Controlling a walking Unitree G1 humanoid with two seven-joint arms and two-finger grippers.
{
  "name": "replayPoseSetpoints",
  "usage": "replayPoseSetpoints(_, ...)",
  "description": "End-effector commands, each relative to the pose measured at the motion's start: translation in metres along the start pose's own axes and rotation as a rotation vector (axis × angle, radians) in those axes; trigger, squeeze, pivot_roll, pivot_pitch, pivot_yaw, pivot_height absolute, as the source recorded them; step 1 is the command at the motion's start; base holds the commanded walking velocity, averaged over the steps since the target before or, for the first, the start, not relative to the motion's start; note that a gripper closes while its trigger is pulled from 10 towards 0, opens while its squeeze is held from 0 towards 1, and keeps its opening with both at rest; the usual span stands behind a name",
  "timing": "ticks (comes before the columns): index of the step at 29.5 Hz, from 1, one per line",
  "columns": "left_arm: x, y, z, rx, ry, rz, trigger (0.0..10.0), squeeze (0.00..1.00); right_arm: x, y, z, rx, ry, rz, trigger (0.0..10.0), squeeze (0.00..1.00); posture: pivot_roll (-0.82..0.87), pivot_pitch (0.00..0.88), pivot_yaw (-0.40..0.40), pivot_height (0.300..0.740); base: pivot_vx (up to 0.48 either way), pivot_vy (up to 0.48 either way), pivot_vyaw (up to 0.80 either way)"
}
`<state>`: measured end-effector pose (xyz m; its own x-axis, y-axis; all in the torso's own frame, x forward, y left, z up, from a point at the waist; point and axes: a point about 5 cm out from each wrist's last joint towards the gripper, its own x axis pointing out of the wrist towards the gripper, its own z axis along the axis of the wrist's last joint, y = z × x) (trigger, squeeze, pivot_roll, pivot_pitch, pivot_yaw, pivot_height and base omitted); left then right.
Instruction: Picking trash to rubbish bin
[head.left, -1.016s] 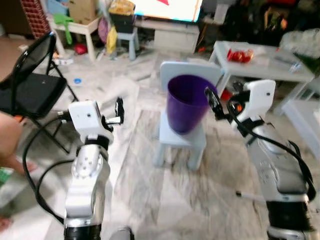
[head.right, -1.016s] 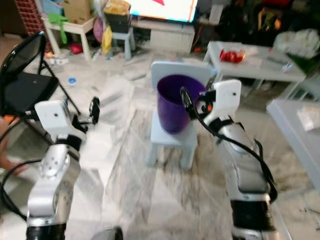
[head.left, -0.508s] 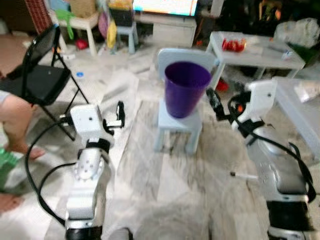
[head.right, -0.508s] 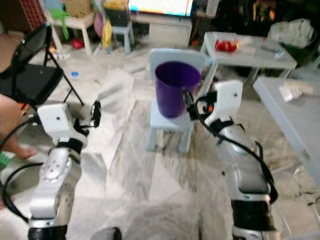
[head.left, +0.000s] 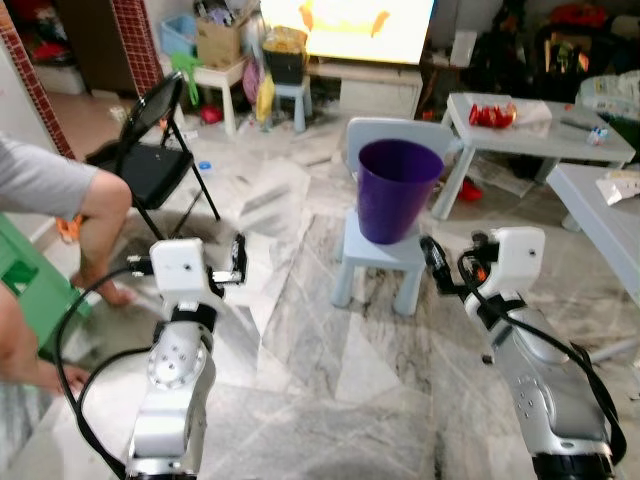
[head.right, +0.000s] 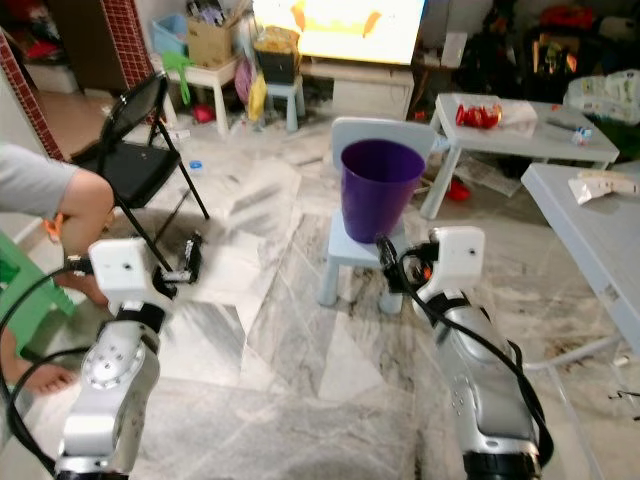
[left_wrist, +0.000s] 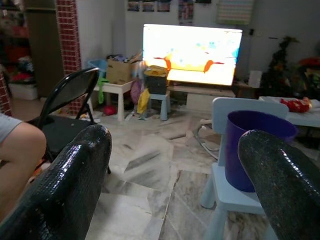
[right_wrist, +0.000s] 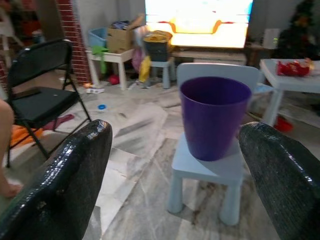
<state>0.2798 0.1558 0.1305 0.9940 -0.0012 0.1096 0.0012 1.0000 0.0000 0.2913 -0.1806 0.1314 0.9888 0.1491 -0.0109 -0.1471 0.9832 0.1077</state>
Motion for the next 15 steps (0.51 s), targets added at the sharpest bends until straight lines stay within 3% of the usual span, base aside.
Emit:
replayPoseSetpoints(1,-0.001,-0.002,-0.004,0.013,-0.001,-0.016,10.0,0.0,0.0,-0.003,0.003,-0.016,-0.019,-0.009,10.0,0.0,0.04,0.0,-0.071,0.74,0.0,0.0,0.0)
replayPoseSetpoints(8,-0.012,-0.014,-0.017,-0.019,0.025,-0.071,10.0,0.0,-0.013,-0.01,-0.006,-0.02,0.001,-0.043,10.0,0.0,0.0,0.0,-0.046,0.74,0.0,0.0,0.0)
replayPoseSetpoints(10,-0.017,-0.019,-0.022,-0.008,0.041,-0.106,10.0,0.0,-0.019,-0.012,-0.01,-0.029,0.003,-0.058,10.0,0.0,-0.03,0.0,0.0,0.74,0.0,0.0,0.0)
replayPoseSetpoints(15,-0.021,-0.01,-0.024,0.023,0.04,-0.12,10.0,0.0,-0.026,-0.012,-0.012,-0.038,-0.006,-0.08,10.0,0.0,-0.05,0.0,0.036,0.74,0.0,0.0,-0.19)
